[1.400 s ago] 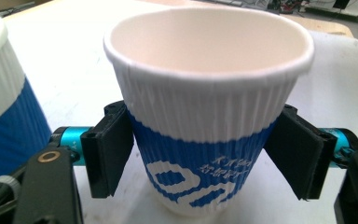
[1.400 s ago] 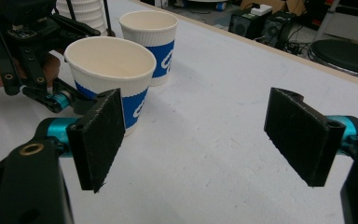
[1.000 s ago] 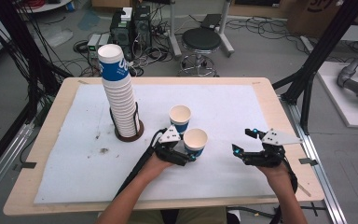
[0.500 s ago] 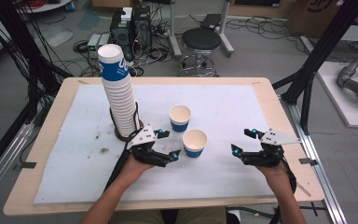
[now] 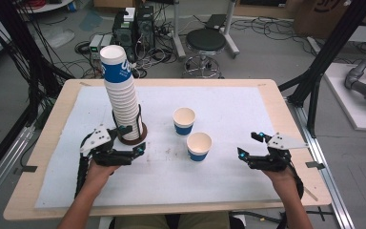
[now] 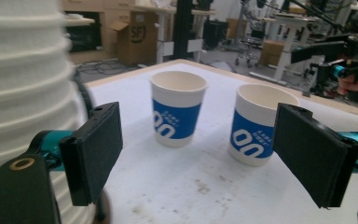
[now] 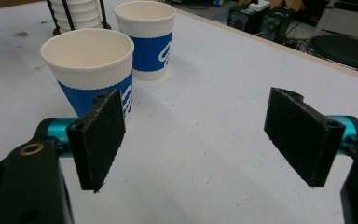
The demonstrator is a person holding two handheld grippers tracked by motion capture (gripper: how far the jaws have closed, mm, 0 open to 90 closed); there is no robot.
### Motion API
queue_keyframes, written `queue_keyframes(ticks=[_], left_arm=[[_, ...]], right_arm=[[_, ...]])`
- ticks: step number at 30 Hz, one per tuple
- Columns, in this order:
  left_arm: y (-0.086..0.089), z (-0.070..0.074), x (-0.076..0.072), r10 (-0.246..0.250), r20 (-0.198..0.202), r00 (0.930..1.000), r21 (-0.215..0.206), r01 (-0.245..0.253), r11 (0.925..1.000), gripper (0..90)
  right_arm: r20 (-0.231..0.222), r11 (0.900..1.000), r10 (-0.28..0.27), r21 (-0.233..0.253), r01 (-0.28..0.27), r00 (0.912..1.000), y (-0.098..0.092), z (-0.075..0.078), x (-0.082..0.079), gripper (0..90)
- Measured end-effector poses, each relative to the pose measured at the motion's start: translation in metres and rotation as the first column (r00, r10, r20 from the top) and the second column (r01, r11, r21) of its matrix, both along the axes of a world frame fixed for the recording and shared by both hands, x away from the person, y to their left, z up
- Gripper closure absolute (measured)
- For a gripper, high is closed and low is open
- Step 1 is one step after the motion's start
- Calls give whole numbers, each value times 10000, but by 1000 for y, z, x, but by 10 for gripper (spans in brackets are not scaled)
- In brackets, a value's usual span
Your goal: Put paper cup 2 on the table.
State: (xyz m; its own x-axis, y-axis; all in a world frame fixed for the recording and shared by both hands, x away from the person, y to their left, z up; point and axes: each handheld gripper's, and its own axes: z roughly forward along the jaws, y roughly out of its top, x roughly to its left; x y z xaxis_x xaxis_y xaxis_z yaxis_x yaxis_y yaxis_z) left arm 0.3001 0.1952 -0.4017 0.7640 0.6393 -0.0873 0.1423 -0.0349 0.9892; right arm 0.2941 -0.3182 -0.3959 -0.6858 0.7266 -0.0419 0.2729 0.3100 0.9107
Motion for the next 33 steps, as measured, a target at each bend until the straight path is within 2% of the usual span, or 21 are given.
queue_keyframes(ticks=[3, 7, 14, 21, 25, 27, 33], left_arm=[[13, 1, -4, 350, 66, 9994, -181, -349, 9992, 166], [25, -1, -9, 707, 133, 9974, -224, -704, 9973, 166], [41, -6, -15, 1070, 83, 9942, -420, -1066, 9934, 168], [46, -15, -17, 1259, -54, 9920, -690, -1259, 9896, 182], [46, -16, -18, 1277, -29, 9918, -635, -1276, 9898, 182], [47, -16, -19, 1326, 7, 9912, -653, -1323, 9891, 182], [50, -15, -21, 1450, 60, 9894, -656, -1443, 9874, 182]], right_arm=[[43, 10000, -80, -32, 80, 10000, -1, -1, 0, 207], [-13, 9999, -131, -79, 130, 9999, -1, -1, -2, 207], [79, 9996, -263, -77, 264, 9996, -2, -1, -5, 207], [23, 9993, -362, -49, 362, 9993, -1, -1, -12, 207], [-16, 9989, -474, -58, 473, 9989, -1, -1, -13, 207], [111, 9988, -493, -62, 494, 9987, 0, 0, -12, 207], [-3, 9990, -431, -71, 431, 9991, 3, -2, -11, 207]])
